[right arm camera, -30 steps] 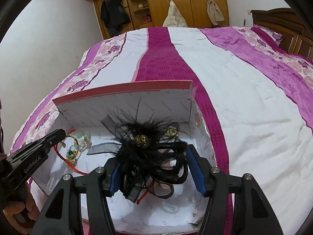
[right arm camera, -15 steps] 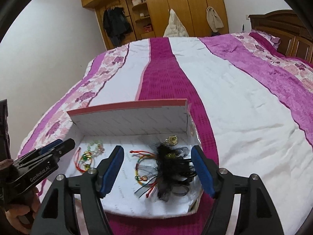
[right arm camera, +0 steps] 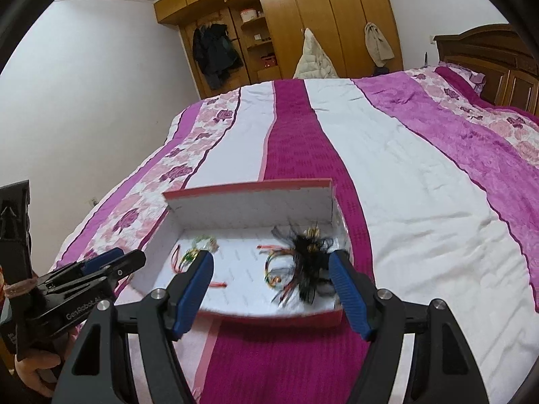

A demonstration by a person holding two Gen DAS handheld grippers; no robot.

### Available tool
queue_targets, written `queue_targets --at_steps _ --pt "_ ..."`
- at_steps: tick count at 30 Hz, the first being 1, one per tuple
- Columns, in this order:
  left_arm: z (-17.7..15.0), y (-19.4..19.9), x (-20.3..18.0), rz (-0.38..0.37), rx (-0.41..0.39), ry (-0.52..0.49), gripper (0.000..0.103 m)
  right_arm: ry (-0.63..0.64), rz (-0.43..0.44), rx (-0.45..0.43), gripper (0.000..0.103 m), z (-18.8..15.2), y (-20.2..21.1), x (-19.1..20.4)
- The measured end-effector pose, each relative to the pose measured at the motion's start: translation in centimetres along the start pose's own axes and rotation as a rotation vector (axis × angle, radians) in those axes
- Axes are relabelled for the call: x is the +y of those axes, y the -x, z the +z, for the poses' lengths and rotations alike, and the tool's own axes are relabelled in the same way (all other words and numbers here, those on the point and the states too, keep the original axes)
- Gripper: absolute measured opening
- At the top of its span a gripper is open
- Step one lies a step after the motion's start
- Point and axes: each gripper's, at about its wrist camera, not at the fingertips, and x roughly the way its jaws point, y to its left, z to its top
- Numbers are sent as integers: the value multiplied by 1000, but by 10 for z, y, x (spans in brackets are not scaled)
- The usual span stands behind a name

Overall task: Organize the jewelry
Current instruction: 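Withdraw from the box and grasp the gold earring with the left tool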

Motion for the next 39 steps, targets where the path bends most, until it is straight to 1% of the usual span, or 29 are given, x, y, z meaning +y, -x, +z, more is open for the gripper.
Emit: queue_targets --at_steps 5,8,13,22,27,32,33,35,37,39 --pt "-25 9 -1 -59 76 14 38 14 -1 15 73 -20 20 3" --pt "-40 11 -1 -87 130 25 38 16 -4 47 73 -37 28 2" --pt "-61 16 -7 -99 180 3 38 7 -14 82 73 -57 39 -3" --pt "-97 19 -21 -142 274 -49 38 -25 -36 131 73 -83 49 -16" --pt "-116 15 -32 -162 327 -80 38 -51 -41 154 73 -93 49 -23" --pt "-127 11 -42 -171 350 -115 36 -70 -41 165 74 -98 48 -27" --pt "-128 10 -43 -167 349 -121 34 -74 -41 166 73 -99 48 -28" --pt "-130 9 -44 -153 343 -139 27 -82 -38 168 73 -99 48 -30" --pt "-131 6 -45 -142 346 -149 13 -90 -35 172 73 -101 48 -31" --pt "-132 6 -43 -142 346 -149 6 -92 -36 178 73 -102 47 -32"
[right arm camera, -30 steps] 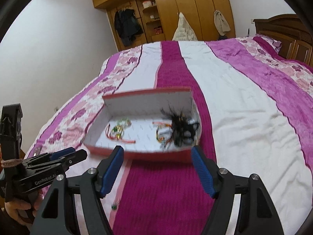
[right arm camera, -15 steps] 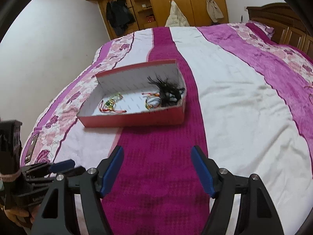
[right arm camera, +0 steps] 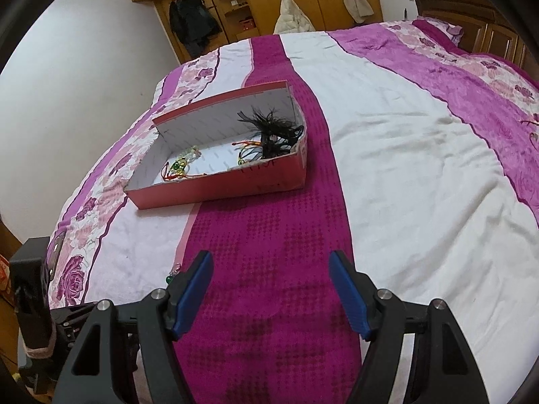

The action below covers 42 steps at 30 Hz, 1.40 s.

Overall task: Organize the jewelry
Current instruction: 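Withdraw from the box and grasp the gold earring with the left tool, then grasp the green drop earring with the right tool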

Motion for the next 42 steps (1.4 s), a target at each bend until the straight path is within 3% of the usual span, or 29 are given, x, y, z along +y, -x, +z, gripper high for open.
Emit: queue_targets --at_steps 9,18,26,32,36,42 --pt "5 17 16 -2 -48 43 6 0 14 10 73 -2 -2 4" --pt "22 42 65 118 -149 144 6 54 60 48 70 -1 -13 37" --pt "25 43 86 133 -175 202 6 137 111 163 44 -14 -44 81" --pt "23 41 90 123 -180 212 6 172 122 229 36 -21 -66 100" --pt "22 42 91 119 -183 219 6 178 109 248 32 -23 -75 103" --pt "21 41 91 117 -183 224 6 195 93 249 13 -23 -84 106"
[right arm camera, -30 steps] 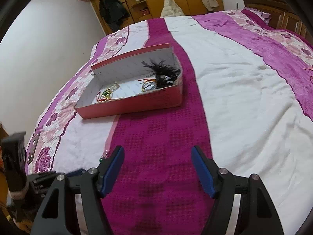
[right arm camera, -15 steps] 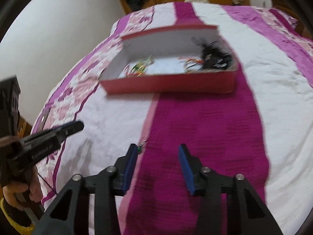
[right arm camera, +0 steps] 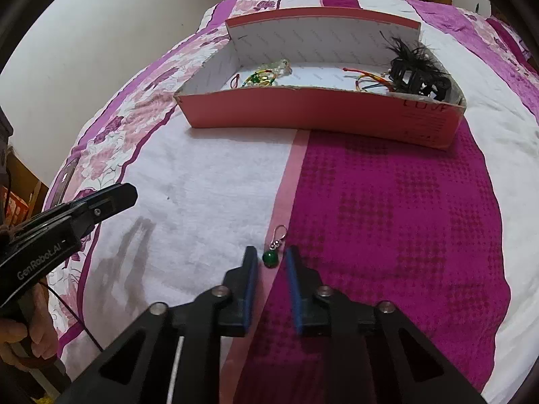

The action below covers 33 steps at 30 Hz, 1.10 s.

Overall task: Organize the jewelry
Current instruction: 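Grasp the green drop earring with the right tool, then carry both earrings into the box and open both tools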

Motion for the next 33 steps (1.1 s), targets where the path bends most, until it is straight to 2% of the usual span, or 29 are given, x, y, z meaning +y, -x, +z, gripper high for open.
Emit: queue_targets --at_steps 7,16,25,33 --pt "0 4 -6 -18 -12 -4 6 -8 40 -28 12 -1 10 -6" --pt "7 19 -21 -38 -83 -20 6 -2 50 -157 12 2 48 -16" --pt "26 34 -35 -51 -187 -35 6 39 15 -298 12 13 84 -19" --pt "53 42 -52 -47 -301 -72 6 58 -3 -392 12 34 98 -21"
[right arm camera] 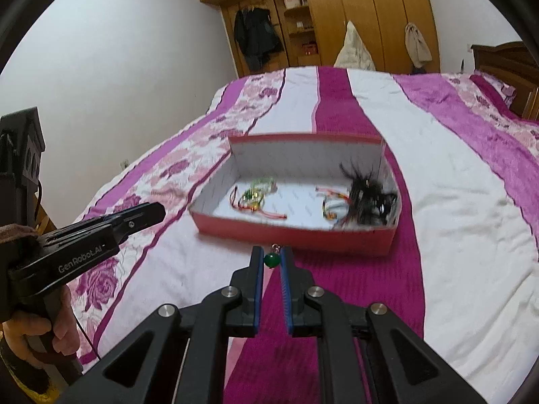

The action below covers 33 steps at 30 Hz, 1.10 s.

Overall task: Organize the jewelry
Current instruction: 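Carry both earrings into the box and open both tools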

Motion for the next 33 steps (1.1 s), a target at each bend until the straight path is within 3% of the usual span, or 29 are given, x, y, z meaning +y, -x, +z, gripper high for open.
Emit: queue_targets --at_steps 7,14,23,33 --pt "23 -7 -12 44 -123 -62 7 31 -29 -90 12 25 1 1" --pt "38 -18 -14 45 -185 -73 7 64 -55 -162 12 47 -9 -5" --pt "49 -45 -10 47 -182 -64 7 69 -80 -189 12 68 -38 -14" --pt "44 -96 1 82 -115 -27 7 23 -108 -126 12 70 -87 -39"
